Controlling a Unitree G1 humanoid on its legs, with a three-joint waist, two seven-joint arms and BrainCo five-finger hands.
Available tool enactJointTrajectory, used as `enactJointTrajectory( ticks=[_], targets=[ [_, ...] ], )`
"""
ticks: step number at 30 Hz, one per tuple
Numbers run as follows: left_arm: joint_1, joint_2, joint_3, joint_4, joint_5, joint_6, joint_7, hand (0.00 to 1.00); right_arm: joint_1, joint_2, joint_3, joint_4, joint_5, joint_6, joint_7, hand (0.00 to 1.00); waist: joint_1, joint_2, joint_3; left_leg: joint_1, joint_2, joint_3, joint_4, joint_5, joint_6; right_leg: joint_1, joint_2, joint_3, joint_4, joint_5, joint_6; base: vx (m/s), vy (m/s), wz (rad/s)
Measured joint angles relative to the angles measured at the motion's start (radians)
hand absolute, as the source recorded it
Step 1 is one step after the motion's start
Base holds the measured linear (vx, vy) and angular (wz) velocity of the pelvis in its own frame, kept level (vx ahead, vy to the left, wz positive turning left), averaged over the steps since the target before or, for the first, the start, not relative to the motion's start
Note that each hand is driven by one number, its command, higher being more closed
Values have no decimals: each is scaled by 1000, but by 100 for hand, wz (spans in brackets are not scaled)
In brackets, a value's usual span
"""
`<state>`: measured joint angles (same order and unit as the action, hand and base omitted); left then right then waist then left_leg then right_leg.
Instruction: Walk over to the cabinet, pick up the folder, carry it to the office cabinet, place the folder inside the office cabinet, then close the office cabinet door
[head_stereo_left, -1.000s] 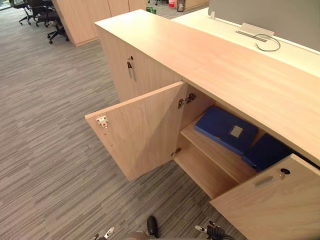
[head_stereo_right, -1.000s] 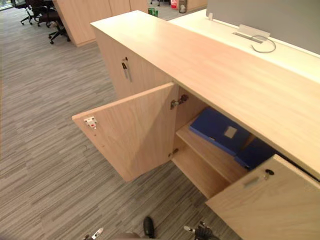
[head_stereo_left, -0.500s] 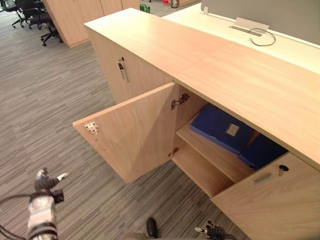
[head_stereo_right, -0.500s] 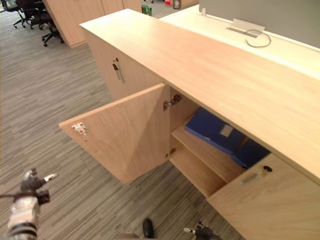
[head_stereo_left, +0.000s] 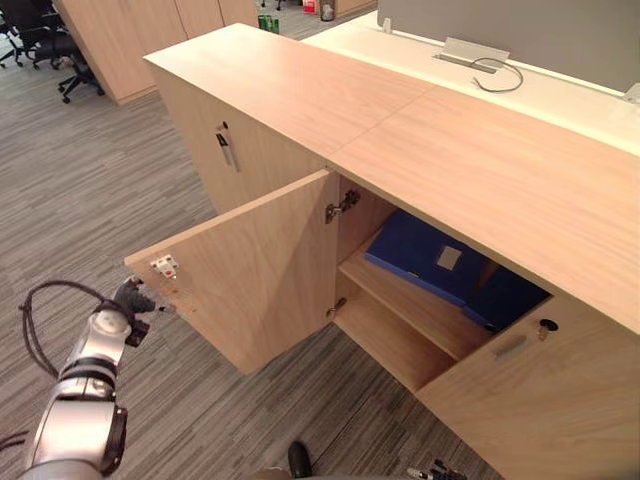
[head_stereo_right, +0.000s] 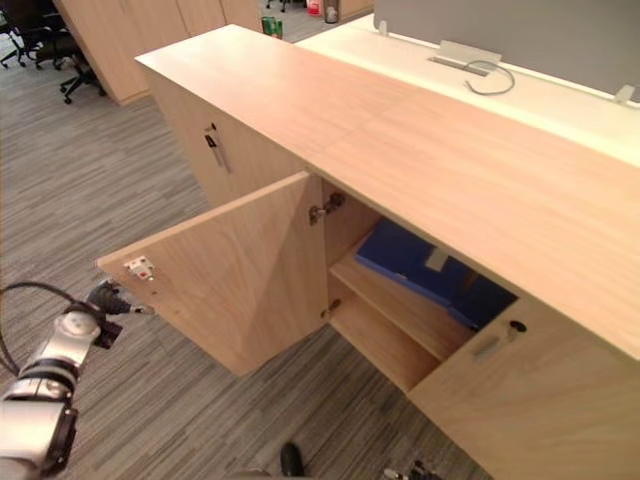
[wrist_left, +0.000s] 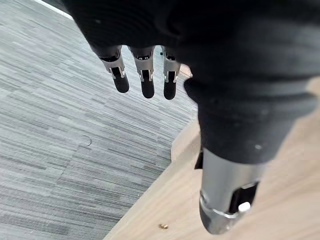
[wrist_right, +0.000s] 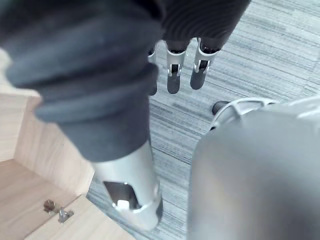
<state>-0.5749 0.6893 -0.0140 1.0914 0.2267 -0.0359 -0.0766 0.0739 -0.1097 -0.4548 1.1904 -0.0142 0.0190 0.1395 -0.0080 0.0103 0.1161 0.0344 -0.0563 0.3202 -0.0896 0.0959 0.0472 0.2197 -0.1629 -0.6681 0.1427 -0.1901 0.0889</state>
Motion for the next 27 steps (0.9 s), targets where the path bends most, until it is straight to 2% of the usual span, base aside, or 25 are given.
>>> enactJointTrajectory(
  ticks=[4, 11, 16, 19, 22, 26, 27],
  targets=[
    [-45, 36, -18, 8, 3, 0, -1, 0, 27, 1, -35, -1, 31, 2, 13, 0, -4, -5, 1, -7, 5, 18, 1, 2, 6, -25, 2, 19, 17, 1, -2, -51, 21, -13],
    [-89, 44, -91, 11, 15, -1, -29, 0, 32, 3, -149, -14, 32, 6, 34, 0, -8, -17, 3, -20, 8, 42, 0, 5, 21, -56, -4, 45, 35, 10, -10, -73, 34, -9],
    [-120, 42, -142, 27, 21, 0, -17, 0, 30, 3, -149, -20, 32, 5, 33, 0, -8, -22, 1, -30, 6, 54, -4, 9, 25, -73, -20, 49, 44, 10, -10, -98, 56, -6],
    [-119, 12, -177, 5, 17, 13, 12, 0, 31, 3, -142, -20, 32, 5, 33, 0, -6, -22, 1, -32, 4, 52, -5, 11, 14, -79, -28, 47, 52, 9, -9, -104, 45, 4],
    [-47, 0, -259, -146, 22, 28, 29, 0, 31, -1, -133, -20, 31, 5, 31, 0, 2, -22, 1, -43, -6, 35, -5, 15, 6, -82, -39, 31, 60, 4, -2, -101, 36, 23],
    [48, -112, -388, -246, 25, 17, 28, 0, 16, -5, -133, -20, 11, 4, 21, 0, 2, -13, -4, -60, -28, 10, -5, 18, 2, -83, -64, -14, 79, -7, 7, -93, 70, 38],
    [95, -155, -481, -276, 32, 15, 25, 0, -2, -5, -131, -19, -10, 4, 13, 0, 4, -10, -6, -62, -36, 8, -5, 18, 2, -84, -73, -16, 85, -7, 14, -91, 111, 17]
  ],
)
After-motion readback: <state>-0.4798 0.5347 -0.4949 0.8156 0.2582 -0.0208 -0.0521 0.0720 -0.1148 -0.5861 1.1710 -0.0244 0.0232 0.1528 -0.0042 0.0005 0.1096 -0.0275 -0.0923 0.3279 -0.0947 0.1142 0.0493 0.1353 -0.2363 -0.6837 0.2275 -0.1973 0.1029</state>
